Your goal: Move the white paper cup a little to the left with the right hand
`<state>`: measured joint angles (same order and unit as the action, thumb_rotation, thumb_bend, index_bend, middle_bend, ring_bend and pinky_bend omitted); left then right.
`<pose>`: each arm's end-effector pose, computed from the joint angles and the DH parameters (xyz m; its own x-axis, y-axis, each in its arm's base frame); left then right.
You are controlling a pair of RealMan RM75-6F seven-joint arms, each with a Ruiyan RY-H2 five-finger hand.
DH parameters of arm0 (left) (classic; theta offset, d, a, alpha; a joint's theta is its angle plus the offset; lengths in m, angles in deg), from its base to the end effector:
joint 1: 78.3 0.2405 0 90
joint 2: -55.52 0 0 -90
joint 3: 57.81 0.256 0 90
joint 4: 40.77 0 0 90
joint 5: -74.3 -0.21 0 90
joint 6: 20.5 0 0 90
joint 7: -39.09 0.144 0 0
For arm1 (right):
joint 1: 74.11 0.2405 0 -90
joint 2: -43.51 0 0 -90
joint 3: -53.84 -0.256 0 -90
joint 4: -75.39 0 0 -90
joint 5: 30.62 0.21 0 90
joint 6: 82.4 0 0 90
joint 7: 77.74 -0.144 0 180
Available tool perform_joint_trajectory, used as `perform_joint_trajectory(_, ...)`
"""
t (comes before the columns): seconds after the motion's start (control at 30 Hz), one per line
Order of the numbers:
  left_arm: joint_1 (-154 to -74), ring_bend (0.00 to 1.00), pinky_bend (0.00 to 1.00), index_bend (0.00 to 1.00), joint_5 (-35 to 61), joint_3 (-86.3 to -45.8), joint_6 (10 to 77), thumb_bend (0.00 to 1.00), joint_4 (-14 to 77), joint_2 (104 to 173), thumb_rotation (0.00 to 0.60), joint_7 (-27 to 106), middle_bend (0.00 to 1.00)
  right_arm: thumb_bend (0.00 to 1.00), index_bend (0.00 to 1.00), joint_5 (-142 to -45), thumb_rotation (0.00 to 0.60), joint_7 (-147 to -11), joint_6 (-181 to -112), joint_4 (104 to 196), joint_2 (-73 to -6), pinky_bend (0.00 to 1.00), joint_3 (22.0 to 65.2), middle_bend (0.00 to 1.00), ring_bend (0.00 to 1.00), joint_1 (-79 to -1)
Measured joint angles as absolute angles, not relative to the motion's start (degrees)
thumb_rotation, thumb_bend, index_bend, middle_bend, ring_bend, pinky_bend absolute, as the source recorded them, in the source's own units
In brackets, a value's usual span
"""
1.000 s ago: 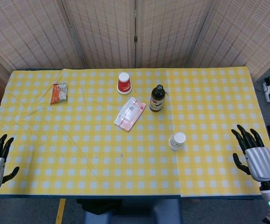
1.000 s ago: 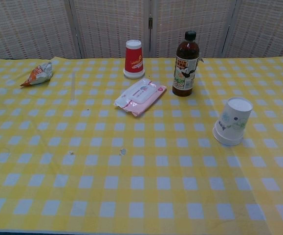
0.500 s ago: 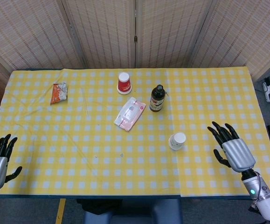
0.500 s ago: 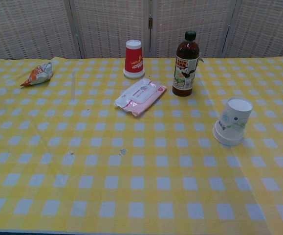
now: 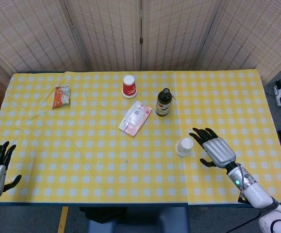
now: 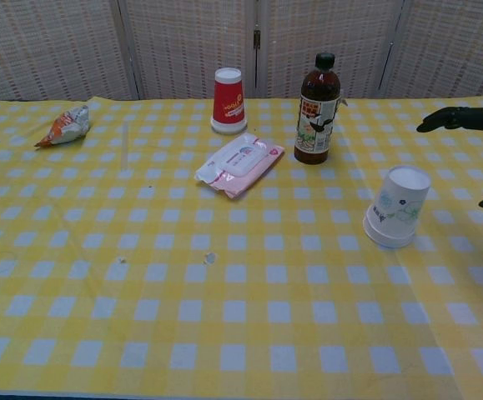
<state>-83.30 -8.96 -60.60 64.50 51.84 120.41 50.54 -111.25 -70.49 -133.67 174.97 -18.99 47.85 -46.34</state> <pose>-0.3149 0.1813 0.1565 0.5514 0.0121 0.8342 0.8335 0.0327 -0.5515 -0.2267 -0.2792 0.0905 0.5117 -0.3515 0.7840 -0.8469 -0.3600 0.3914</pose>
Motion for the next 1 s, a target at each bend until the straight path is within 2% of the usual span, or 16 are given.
perform_joint_trajectory(0.4, -83.11, 0.00, 0.00, 0.05, -8.36, -60.65, 64.43, 0.28, 51.07, 120.78, 0.600, 50.32, 0.04, 0.34, 0.10, -101.87, 0.600, -68.47, -125.18, 173.18, -20.75, 0.00, 45.93, 0.00, 0.04, -39.02)
perform_joint_trajectory(1.0, -83.29, 0.00, 0.00, 0.06, -8.22, -60.77, 64.11, 0.28, 50.56, 120.94, 0.600, 50.02, 0.04, 0.34, 0.21, -96.04, 0.600, -70.22, -121.00, 170.62, -22.12, 0.00, 46.36, 0.04, 0.04, -34.47)
